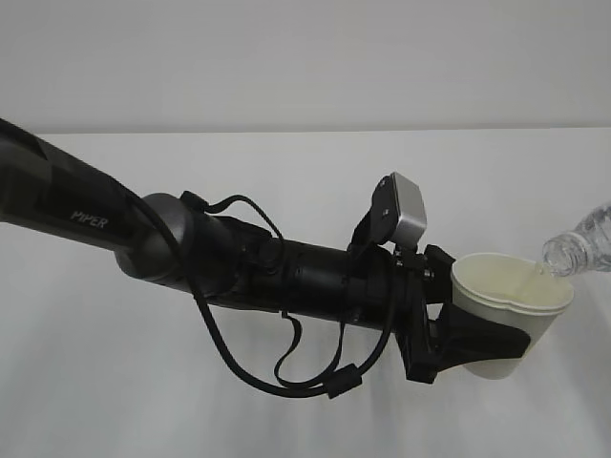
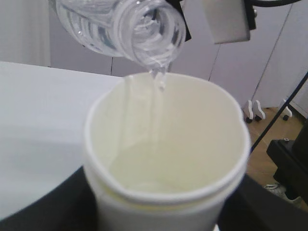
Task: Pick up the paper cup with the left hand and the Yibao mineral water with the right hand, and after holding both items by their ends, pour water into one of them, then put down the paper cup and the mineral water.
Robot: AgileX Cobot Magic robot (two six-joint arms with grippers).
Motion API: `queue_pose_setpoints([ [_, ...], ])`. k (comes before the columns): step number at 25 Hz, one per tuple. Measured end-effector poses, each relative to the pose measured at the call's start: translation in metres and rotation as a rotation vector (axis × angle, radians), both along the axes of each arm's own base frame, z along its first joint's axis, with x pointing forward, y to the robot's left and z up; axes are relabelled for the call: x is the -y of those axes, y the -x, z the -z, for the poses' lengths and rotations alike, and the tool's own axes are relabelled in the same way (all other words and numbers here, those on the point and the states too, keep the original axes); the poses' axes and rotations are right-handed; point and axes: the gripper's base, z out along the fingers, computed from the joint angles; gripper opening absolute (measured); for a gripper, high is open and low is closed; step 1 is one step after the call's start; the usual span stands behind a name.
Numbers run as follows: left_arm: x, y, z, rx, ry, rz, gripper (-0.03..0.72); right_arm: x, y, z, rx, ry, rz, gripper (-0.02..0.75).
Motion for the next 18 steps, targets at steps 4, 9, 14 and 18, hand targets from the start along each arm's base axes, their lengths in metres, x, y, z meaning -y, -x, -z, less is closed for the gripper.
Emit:
queue_pose_setpoints([
  [4,0.0000,0.0000,0.0000,0.000,0.000,0.000,0.461,0.0001,0.0000,0.0000,0.000,0.001,0.001,0.455],
  [9,0.0000,0.0000,0.0000,0.000,0.000,0.000,0.461,0.0001,0.0000,0.0000,0.000,0.001,0.001,0.455],
  [14,0.0000,0.0000,0.0000,0.000,0.000,0.000,0.461,0.0002,-0.0001,-0.0001,0.000,0.014,-0.007,0.455],
  [18,0.0000,0.0000,0.0000,0.000,0.000,0.000,0.461,0.0002,-0.0001,-0.0001,0.000,0.017,-0.009,0.455],
])
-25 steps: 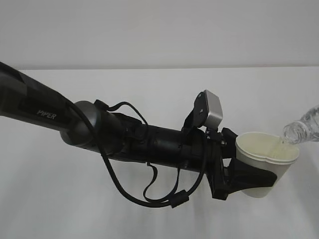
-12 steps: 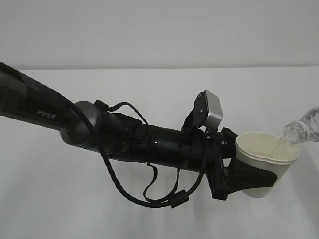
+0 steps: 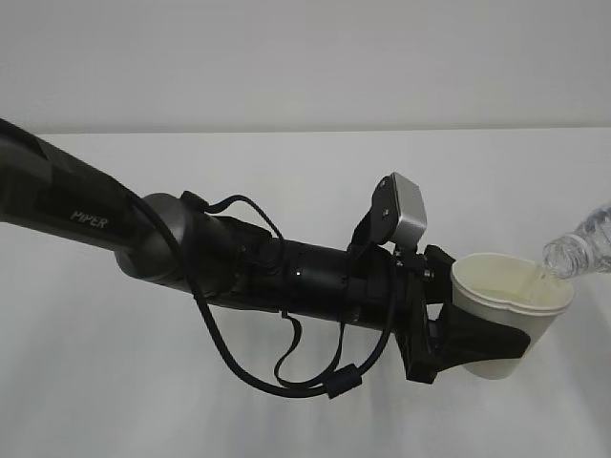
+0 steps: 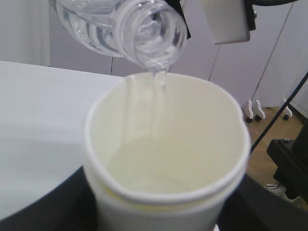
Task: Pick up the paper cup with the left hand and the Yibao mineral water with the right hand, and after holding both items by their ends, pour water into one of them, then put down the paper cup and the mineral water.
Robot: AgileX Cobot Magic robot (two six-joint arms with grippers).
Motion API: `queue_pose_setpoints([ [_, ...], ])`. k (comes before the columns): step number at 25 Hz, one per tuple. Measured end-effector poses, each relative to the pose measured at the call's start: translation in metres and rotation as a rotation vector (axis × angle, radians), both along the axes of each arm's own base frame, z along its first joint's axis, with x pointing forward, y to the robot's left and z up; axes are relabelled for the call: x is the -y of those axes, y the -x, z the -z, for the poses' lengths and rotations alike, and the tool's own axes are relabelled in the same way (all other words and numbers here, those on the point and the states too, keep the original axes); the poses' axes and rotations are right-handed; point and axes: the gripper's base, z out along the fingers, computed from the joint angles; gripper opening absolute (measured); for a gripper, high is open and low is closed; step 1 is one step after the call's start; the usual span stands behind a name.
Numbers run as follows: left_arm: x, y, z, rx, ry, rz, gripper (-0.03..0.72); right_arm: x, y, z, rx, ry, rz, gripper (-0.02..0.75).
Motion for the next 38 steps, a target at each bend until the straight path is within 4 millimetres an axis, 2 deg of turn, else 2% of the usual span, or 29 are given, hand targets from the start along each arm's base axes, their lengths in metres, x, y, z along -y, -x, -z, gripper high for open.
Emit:
queue_pose_setpoints([
  [38,-0.0002,0.0008,0.0009,0.004,-0.010,0.010,0.461,-0.0014,-0.0001,-0.0005,0.002,0.020,0.000,0.455],
])
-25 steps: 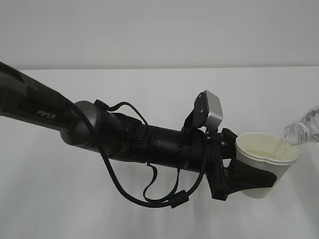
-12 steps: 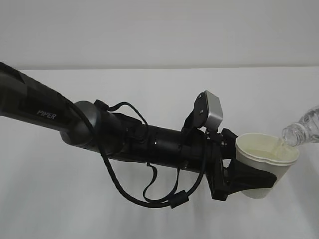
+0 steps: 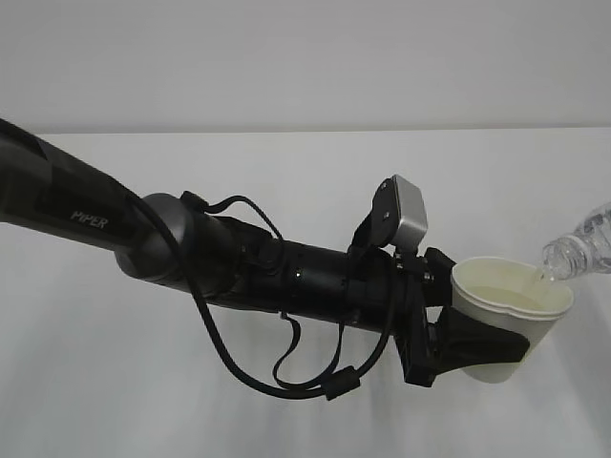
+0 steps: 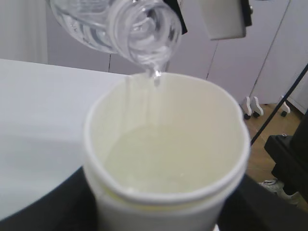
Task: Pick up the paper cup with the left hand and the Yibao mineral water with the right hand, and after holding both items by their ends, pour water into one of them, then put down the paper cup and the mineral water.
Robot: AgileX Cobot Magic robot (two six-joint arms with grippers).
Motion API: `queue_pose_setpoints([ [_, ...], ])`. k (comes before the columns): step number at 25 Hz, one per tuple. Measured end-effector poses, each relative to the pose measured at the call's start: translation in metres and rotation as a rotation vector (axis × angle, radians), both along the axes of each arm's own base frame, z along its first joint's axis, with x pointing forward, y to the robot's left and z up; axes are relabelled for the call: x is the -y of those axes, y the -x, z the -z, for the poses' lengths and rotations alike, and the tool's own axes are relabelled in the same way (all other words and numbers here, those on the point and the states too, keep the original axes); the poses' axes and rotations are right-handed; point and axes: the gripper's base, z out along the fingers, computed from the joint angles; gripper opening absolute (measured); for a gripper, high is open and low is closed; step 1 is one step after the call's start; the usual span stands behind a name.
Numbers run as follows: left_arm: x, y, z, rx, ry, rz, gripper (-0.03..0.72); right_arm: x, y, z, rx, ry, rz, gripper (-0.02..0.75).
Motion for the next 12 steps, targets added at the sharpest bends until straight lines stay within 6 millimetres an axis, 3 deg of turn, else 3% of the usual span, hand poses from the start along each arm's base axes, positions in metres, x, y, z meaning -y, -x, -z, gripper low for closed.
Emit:
queue_pose_setpoints([
  [12,-0.0001,0.0002,0.0002,0.002,-0.002,0.003,0.461,0.0000,-0.0003,-0.0005,0.002,0.005,-0.003,0.455],
])
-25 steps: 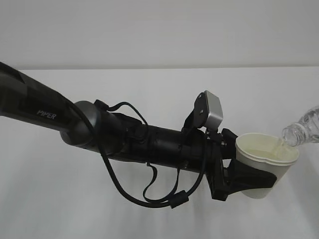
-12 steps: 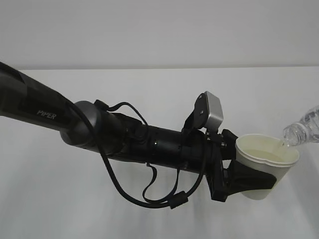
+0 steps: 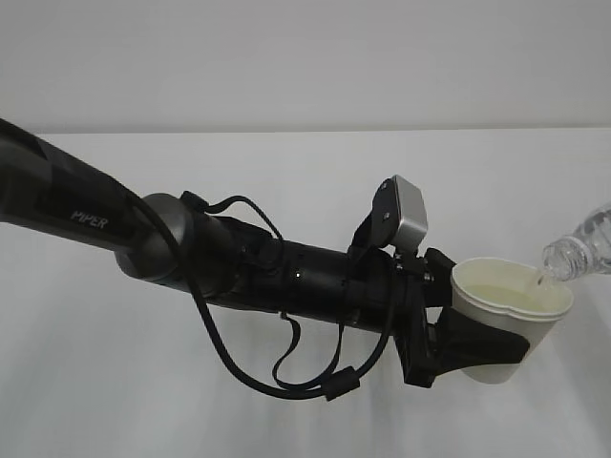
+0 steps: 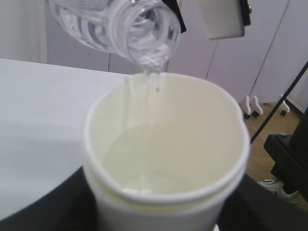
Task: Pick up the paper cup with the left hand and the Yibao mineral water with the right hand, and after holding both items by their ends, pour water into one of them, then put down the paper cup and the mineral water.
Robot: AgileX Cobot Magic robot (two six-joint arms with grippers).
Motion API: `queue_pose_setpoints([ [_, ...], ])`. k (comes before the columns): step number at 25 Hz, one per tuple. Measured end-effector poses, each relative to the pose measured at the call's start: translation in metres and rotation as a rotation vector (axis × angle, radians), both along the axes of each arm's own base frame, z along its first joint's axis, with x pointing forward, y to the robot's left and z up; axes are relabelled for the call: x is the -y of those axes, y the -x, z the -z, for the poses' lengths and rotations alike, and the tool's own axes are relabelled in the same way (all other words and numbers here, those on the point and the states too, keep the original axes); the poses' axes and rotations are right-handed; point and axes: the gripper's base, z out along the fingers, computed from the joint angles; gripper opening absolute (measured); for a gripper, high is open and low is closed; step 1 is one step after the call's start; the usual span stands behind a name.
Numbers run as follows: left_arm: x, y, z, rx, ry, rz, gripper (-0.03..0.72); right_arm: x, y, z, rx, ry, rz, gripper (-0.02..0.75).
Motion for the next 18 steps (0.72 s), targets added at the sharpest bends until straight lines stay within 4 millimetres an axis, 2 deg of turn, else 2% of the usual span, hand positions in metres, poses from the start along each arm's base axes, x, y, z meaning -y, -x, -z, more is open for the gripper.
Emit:
queue_pose_setpoints([
  [18,-0.0001,0.0005,0.0004,0.001,-0.004,0.006,0.461,0.0002,-0.0001,-0.0002,0.001,0.018,-0.009,0.455],
])
